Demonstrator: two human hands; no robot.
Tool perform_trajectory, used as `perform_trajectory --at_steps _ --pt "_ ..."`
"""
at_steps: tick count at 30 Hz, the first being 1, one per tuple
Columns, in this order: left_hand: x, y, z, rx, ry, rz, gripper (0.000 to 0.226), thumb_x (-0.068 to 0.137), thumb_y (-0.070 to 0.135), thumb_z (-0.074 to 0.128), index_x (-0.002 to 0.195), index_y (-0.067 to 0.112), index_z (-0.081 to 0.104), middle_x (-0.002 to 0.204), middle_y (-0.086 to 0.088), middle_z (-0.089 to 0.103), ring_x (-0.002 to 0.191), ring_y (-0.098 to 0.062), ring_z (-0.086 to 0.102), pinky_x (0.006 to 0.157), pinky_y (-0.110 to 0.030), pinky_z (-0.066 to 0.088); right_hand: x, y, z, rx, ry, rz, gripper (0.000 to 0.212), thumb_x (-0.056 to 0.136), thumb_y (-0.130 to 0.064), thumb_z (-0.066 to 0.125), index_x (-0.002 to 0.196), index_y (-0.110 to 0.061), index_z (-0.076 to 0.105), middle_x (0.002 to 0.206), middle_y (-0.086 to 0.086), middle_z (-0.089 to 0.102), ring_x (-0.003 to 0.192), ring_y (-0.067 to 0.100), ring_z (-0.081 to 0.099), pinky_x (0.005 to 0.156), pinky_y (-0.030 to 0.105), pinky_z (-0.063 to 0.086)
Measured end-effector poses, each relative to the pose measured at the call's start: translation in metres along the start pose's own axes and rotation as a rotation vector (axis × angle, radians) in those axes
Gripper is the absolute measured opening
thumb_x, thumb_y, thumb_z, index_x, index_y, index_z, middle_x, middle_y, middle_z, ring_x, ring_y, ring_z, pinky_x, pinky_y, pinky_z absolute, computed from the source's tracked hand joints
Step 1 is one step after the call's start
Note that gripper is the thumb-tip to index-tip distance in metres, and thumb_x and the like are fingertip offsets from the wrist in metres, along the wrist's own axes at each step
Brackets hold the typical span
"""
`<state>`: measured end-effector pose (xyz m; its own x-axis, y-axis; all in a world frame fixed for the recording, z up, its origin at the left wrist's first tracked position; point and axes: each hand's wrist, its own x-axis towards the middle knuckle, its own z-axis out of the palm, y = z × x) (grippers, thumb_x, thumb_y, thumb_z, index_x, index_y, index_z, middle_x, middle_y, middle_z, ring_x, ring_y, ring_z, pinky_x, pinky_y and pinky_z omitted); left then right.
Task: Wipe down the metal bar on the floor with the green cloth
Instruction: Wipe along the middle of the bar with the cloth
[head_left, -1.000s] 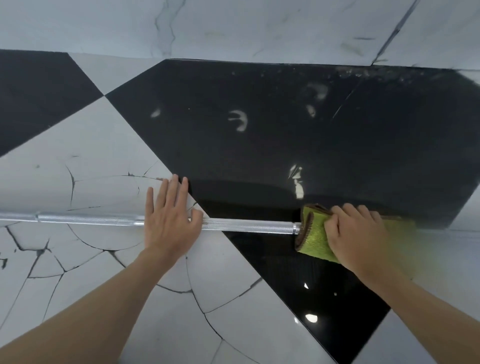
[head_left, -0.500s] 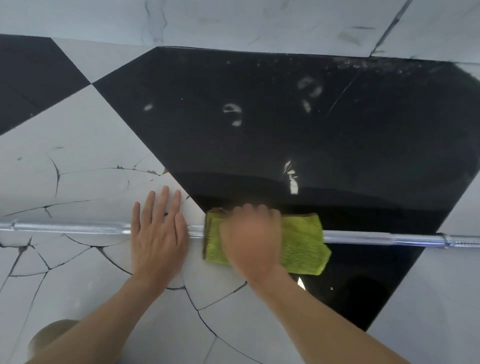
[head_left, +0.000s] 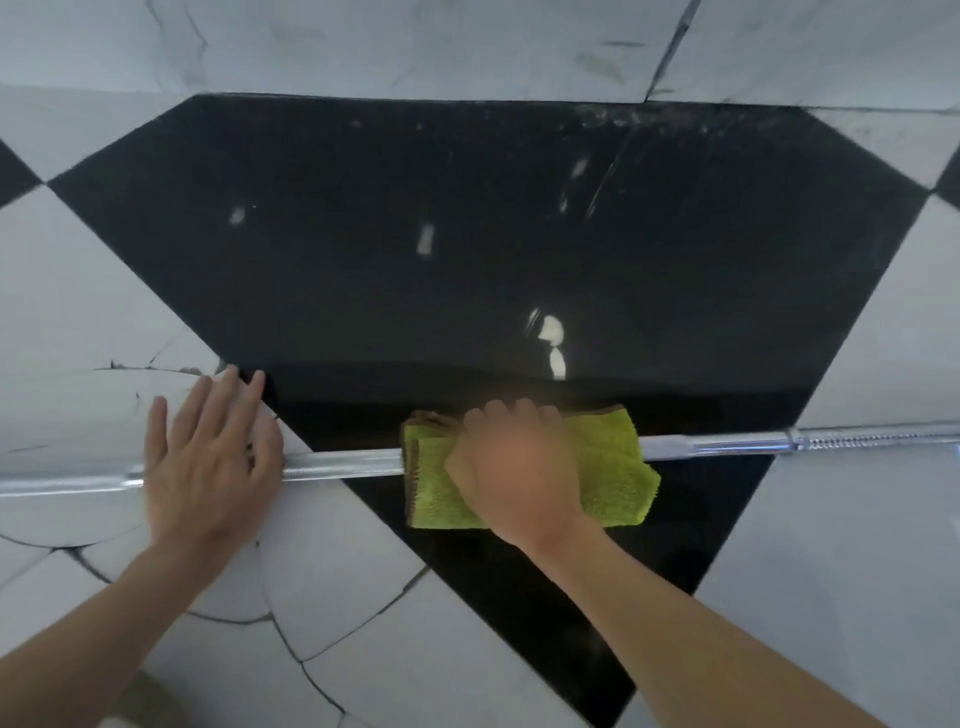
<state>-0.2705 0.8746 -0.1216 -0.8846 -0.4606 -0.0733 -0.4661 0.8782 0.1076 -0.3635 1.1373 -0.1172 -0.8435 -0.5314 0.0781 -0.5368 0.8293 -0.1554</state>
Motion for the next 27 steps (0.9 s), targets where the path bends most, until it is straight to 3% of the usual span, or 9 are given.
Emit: perform_trajectory --at_steps 3,8,14,22,27 --pt "0.014 0.015 -0.01 -0.065 -0.013 -0.009 0.065 0.098 0.043 0.018 0.155 0.015 0.028 0.164 -0.006 0.023 0.153 -0.023 0.014 0.125 -0.045 0.001 0.001 0.044 -0.008 -0.037 -0.028 0.0 0.036 0.1 -0.034 0.036 0.083 -0.019 0.065 0.077 -0.001 0.062 0.072 0.02 0.053 0.073 0.04 0.047" --pt "0.016 0.094 -0.007 -0.092 -0.036 0.191 0.062 0.102 0.043 0.012 0.157 0.017 0.021 0.165 -0.006 0.016 0.154 -0.019 0.005 0.125 -0.044 0.004 0.003 0.118 -0.018 -0.081 0.003 0.011 0.04 0.1 -0.031 0.033 0.084 -0.016 0.067 0.075 -0.001 0.063 0.069 0.021 0.054 0.07 0.04 0.047" --pt "0.033 0.138 0.011 0.014 -0.065 0.101 0.065 0.1 0.047 0.009 0.158 0.018 0.014 0.166 -0.006 0.014 0.154 -0.023 0.006 0.124 -0.048 0.001 0.008 0.174 -0.027 -0.121 0.089 0.024 0.038 0.098 -0.027 0.035 0.079 -0.013 0.064 0.073 0.003 0.063 0.066 0.025 0.054 0.066 0.041 0.047" --pt "0.051 0.139 0.014 0.032 -0.055 0.092 0.067 0.098 0.048 0.015 0.159 0.02 0.007 0.167 -0.005 0.01 0.154 -0.024 0.006 0.124 -0.05 -0.002 0.024 0.139 -0.019 -0.146 0.063 0.089 0.04 0.096 -0.025 0.035 0.076 -0.015 0.067 0.073 0.001 0.067 0.069 0.022 0.055 0.076 0.04 0.045" --pt "0.069 0.141 0.012 -0.046 -0.065 0.092 0.069 0.098 0.048 0.014 0.159 0.018 -0.002 0.167 -0.008 -0.003 0.153 -0.021 -0.01 0.124 -0.045 -0.007 0.049 0.082 -0.009 -0.094 0.026 0.028 0.039 0.097 -0.029 0.033 0.074 -0.017 0.062 0.075 0.0 0.066 0.072 0.023 0.056 0.077 0.041 0.047"
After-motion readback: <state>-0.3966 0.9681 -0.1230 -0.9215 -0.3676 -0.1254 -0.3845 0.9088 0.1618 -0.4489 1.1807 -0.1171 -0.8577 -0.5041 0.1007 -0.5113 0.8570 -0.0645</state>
